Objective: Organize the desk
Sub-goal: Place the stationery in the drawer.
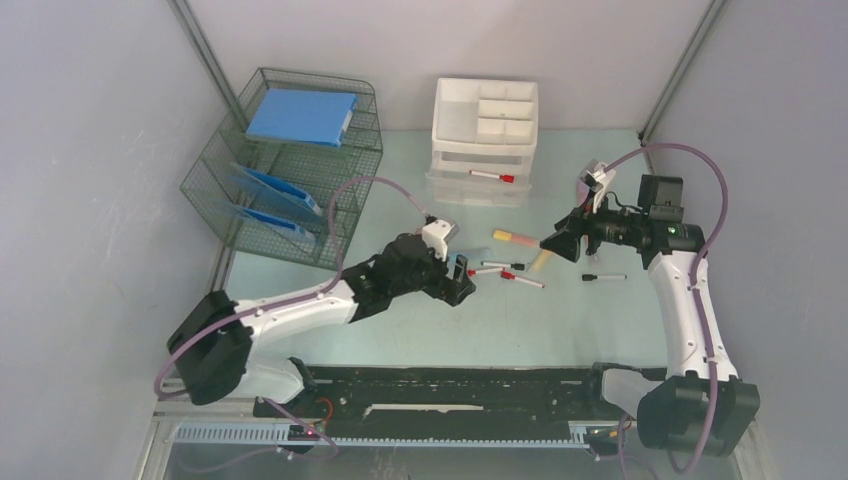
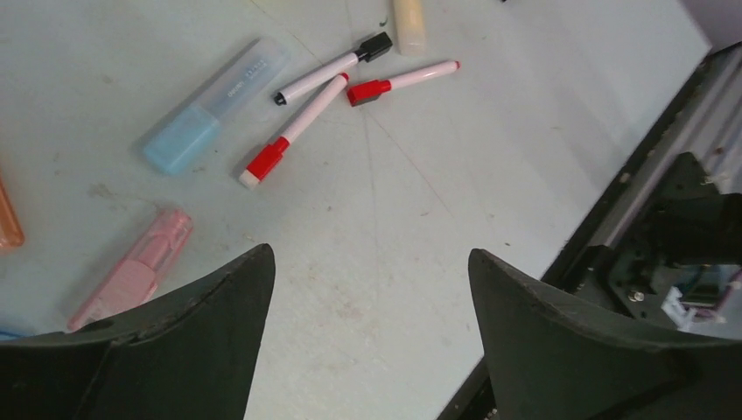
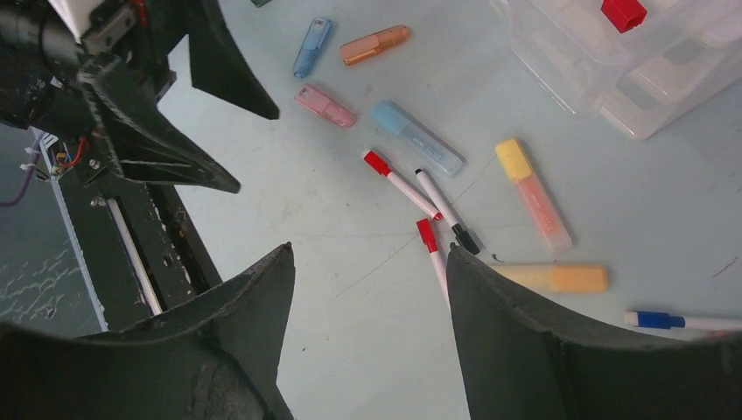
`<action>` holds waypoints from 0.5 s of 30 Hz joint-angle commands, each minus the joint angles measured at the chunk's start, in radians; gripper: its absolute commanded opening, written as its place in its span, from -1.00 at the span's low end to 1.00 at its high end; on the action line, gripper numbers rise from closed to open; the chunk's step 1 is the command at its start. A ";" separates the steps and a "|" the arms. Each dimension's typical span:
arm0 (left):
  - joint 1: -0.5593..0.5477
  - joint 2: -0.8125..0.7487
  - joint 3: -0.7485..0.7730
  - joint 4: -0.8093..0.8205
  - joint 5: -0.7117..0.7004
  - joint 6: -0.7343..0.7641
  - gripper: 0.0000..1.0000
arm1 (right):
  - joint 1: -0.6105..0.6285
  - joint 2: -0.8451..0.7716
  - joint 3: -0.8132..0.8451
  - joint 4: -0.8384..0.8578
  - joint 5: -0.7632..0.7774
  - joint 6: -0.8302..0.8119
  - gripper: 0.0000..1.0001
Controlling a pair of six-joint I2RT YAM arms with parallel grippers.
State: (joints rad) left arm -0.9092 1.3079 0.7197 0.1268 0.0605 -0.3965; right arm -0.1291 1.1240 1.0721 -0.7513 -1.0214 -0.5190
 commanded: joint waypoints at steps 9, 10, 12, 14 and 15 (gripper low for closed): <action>-0.043 0.323 0.403 -0.386 -0.127 0.259 0.34 | -0.006 -0.027 -0.007 -0.013 -0.022 -0.029 0.43; -0.047 0.347 0.428 -0.400 -0.134 0.271 0.31 | -0.006 -0.029 -0.006 -0.012 -0.020 -0.029 0.43; -0.053 0.391 0.468 -0.425 -0.144 0.291 0.25 | -0.006 -0.029 -0.008 -0.014 -0.019 -0.029 0.43; -0.056 0.425 0.501 -0.442 -0.144 0.308 0.18 | -0.005 -0.027 -0.007 -0.014 -0.019 -0.029 0.43; -0.057 0.440 0.514 -0.447 -0.140 0.316 0.13 | -0.004 -0.026 -0.008 -0.014 -0.018 -0.029 0.43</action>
State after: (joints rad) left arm -0.9565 1.7012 1.1561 -0.2474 -0.0525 -0.1600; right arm -0.1303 1.1202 1.0668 -0.7628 -1.0245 -0.5358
